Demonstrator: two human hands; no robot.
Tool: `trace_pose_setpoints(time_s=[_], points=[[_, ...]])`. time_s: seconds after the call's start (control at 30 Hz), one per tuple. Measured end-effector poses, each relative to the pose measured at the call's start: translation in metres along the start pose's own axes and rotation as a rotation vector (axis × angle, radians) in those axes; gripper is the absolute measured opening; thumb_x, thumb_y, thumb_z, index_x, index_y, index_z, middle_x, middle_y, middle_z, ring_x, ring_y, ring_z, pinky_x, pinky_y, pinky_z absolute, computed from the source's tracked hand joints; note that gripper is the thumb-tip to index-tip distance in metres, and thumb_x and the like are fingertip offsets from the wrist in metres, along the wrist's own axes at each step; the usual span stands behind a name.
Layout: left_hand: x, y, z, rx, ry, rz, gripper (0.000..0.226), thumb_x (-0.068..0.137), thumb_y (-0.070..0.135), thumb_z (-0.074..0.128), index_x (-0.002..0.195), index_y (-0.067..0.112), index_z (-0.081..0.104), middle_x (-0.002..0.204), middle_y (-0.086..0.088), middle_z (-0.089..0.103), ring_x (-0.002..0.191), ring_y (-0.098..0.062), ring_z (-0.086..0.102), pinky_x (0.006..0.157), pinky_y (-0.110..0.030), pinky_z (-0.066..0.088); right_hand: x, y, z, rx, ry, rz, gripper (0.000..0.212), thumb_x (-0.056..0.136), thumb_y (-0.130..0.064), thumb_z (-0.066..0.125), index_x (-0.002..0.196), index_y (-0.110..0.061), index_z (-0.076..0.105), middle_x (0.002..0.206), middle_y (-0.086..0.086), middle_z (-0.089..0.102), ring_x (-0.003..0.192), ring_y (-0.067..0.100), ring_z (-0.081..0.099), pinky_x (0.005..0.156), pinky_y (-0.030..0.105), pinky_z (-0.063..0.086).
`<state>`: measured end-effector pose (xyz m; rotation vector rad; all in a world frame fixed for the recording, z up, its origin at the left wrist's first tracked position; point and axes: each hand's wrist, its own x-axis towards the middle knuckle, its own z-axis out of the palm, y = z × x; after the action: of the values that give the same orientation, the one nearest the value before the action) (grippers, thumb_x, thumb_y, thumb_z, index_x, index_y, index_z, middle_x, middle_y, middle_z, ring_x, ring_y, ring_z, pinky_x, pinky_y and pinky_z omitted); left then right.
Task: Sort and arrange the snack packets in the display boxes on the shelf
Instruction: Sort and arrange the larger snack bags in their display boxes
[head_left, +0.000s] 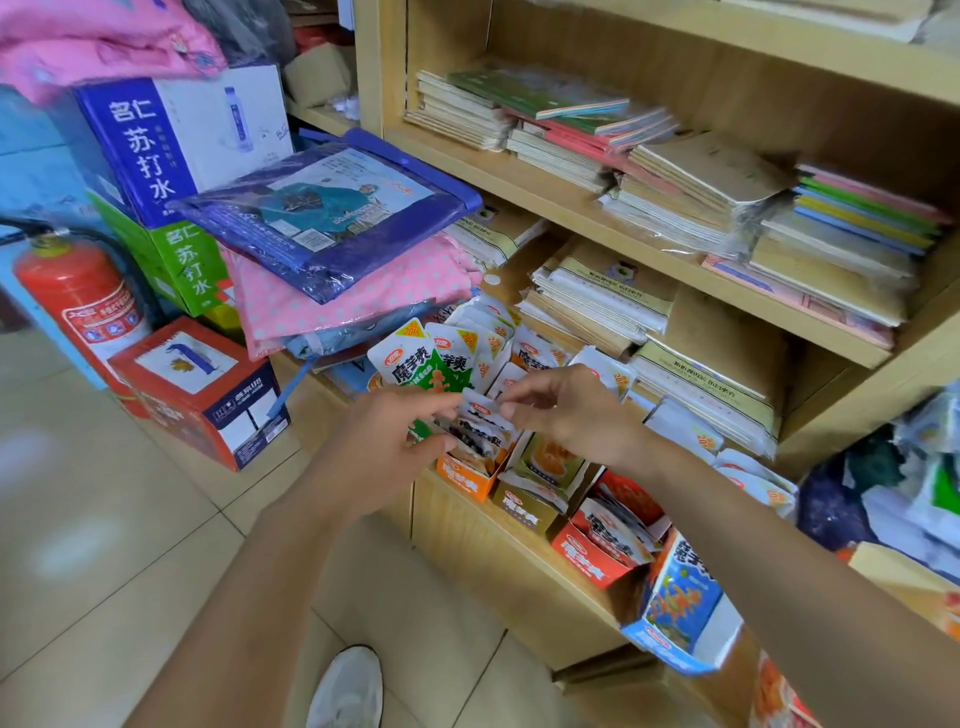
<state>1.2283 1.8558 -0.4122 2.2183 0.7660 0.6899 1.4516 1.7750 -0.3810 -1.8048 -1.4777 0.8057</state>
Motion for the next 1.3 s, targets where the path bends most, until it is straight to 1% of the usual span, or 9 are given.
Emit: trace_pose_setpoints(time_s=[0.17, 0.4, 0.7, 0.87, 1.0, 1.07, 1.13, 1.2, 1.3], points=[[0.000, 0.006, 0.000, -0.020, -0.014, -0.042, 0.052, 0.089, 0.021, 0.075, 0.136, 0.037, 0.058, 0.106, 0.028, 0.070, 0.106, 0.000, 0.062, 0.087, -0.039, 0.055, -0.009, -0.002, 0.000, 0.040, -0.069, -0.041, 0.016, 0.087, -0.020, 0.076, 0.103, -0.018, 0.075, 0.092, -0.009, 0.072, 0.081, -0.002, 0.066, 0.075, 0.015, 0.051], [-0.002, 0.004, -0.007, -0.042, -0.036, -0.030, 0.025, 0.081, 0.009, 0.080, 0.080, 0.033, 0.072, 0.087, 0.022, 0.073, 0.092, 0.000, 0.068, 0.085, -0.042, 0.056, 0.001, 0.012, -0.002, -0.198, 0.187, -0.076, 0.015, 0.092, -0.002, 0.065, 0.098, -0.011, 0.076, 0.078, -0.002, 0.071, 0.068, 0.011, 0.067, 0.070, 0.026, 0.058], [-0.002, -0.002, -0.013, -0.036, -0.022, 0.036, 0.051, 0.070, -0.009, 0.080, 0.071, 0.042, 0.071, 0.079, 0.012, 0.071, 0.082, -0.012, 0.069, 0.075, -0.039, 0.057, 0.009, 0.021, 0.008, -0.199, 0.459, -0.073, 0.019, 0.093, 0.000, 0.061, 0.105, -0.008, 0.073, 0.081, 0.000, 0.071, 0.071, 0.017, 0.069, 0.075, 0.038, 0.059], [-0.003, -0.005, -0.014, -0.052, -0.031, 0.038, 0.049, 0.072, -0.011, 0.078, 0.073, 0.037, 0.074, 0.079, 0.015, 0.072, 0.080, -0.009, 0.071, 0.076, -0.035, 0.058, 0.000, 0.010, 0.003, -0.223, 0.262, -0.135, 0.033, 0.088, -0.005, 0.069, 0.119, -0.017, 0.071, 0.127, -0.001, 0.064, 0.110, 0.011, 0.060, 0.093, 0.031, 0.053], [-0.001, -0.002, -0.010, -0.098, 0.037, 0.005, 0.033, 0.080, 0.000, 0.079, 0.076, 0.033, 0.077, 0.079, 0.016, 0.074, 0.080, -0.009, 0.071, 0.079, -0.040, 0.059, -0.028, -0.002, 0.013, -0.192, -0.006, -0.214, 0.041, 0.080, -0.023, 0.082, 0.119, -0.027, 0.070, 0.140, -0.009, 0.052, 0.130, 0.005, 0.039, 0.104, 0.014, 0.027], [0.003, 0.002, -0.005, -0.154, 0.126, -0.005, 0.024, 0.083, 0.009, 0.080, 0.082, 0.033, 0.077, 0.080, 0.015, 0.074, 0.080, -0.011, 0.071, 0.077, -0.042, 0.058, -0.030, 0.000, 0.024, -0.283, 0.036, -0.271, 0.042, 0.079, -0.028, 0.083, 0.119, -0.026, 0.071, 0.133, -0.009, 0.059, 0.125, 0.009, 0.040, 0.105, 0.019, 0.026], [0.007, 0.005, -0.001, -0.176, 0.191, 0.005, 0.019, 0.086, 0.012, 0.078, 0.086, 0.030, 0.077, 0.085, 0.016, 0.074, 0.083, -0.010, 0.070, 0.077, -0.039, 0.057, -0.024, 0.005, 0.031, -0.317, 0.168, -0.313, 0.034, 0.083, -0.022, 0.080, 0.116, -0.023, 0.073, 0.114, -0.008, 0.069, 0.112, 0.013, 0.051, 0.097, 0.028, 0.039], [0.009, 0.009, 0.001, -0.193, 0.225, 0.010, 0.015, 0.088, 0.008, 0.075, 0.089, 0.024, 0.074, 0.092, 0.016, 0.075, 0.090, -0.006, 0.070, 0.079, -0.031, 0.056, -0.017, 0.008, 0.026, -0.235, 0.229, -0.291, 0.018, 0.088, -0.012, 0.074, 0.105, -0.017, 0.078, 0.094, -0.005, 0.074, 0.091, 0.009, 0.059, 0.081, 0.025, 0.047], [0.010, 0.011, -0.005, -0.190, 0.393, -0.016, 0.027, 0.091, 0.010, 0.072, 0.088, 0.035, 0.065, 0.089, 0.022, 0.072, 0.085, 0.000, 0.068, 0.071, -0.015, 0.049, -0.010, 0.013, 0.012, -0.188, 0.255, -0.162, 0.010, 0.094, -0.013, 0.069, 0.096, -0.014, 0.079, 0.084, -0.001, 0.075, 0.076, 0.011, 0.064, 0.069, 0.026, 0.050]])
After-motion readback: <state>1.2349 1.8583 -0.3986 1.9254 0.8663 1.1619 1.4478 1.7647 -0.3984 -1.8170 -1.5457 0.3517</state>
